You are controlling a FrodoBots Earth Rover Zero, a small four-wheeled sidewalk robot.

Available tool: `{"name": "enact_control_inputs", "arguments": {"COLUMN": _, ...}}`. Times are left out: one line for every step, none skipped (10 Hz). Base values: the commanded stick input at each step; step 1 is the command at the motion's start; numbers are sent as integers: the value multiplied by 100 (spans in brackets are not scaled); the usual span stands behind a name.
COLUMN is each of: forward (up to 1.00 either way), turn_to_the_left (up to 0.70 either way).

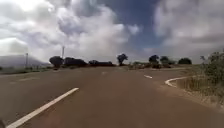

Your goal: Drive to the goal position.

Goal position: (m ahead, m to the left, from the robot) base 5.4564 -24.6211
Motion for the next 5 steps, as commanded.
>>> {"name": "enact_control_inputs", "arguments": {"forward": 0, "turn_to_the_left": -100}}
{"name": "enact_control_inputs", "arguments": {"forward": 0, "turn_to_the_left": -100}}
{"name": "enact_control_inputs", "arguments": {"forward": 40, "turn_to_the_left": 0}}
{"name": "enact_control_inputs", "arguments": {"forward": 90, "turn_to_the_left": 0}}
{"name": "enact_control_inputs", "arguments": {"forward": 100, "turn_to_the_left": 0}}
